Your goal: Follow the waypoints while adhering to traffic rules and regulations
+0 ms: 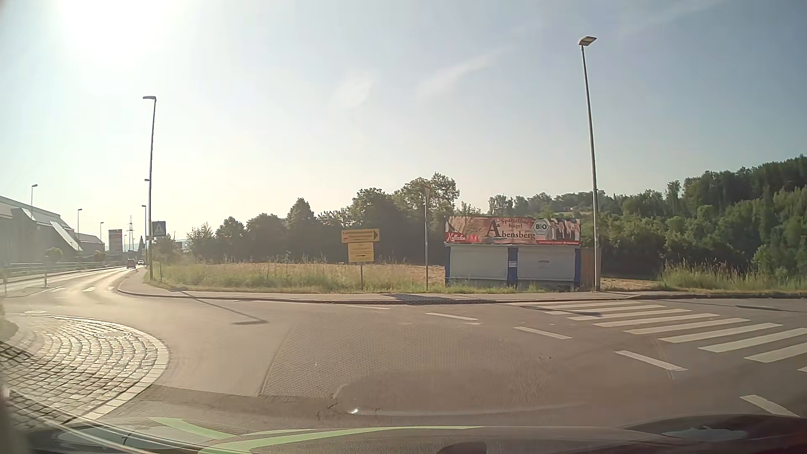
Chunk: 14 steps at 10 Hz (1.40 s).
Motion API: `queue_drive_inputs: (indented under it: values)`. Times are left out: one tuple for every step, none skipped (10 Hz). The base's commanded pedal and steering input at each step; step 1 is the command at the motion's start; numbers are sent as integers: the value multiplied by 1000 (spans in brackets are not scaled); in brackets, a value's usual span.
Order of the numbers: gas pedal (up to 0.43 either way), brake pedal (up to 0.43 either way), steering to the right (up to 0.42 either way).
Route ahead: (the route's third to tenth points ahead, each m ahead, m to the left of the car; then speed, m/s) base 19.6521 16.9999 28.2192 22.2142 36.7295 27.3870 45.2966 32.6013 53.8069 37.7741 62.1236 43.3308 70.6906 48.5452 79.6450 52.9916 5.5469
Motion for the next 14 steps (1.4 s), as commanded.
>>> queue_drive_inputs:
  values:
    - [59, 0, 5]
    - [59, 0, -56]
    - [59, 0, -107]
    - [59, 0, -166]
    - [59, 0, -224]
    - [59, 0, -262]
    - [59, 0, -291]
    - [59, 0, -320]
    - [47, 0, -340]
    - [47, 0, -366]
    - [47, 0, -389]
    - [47, 0, -404]
    - [47, 0, -417]
    - [47, 0, -425]
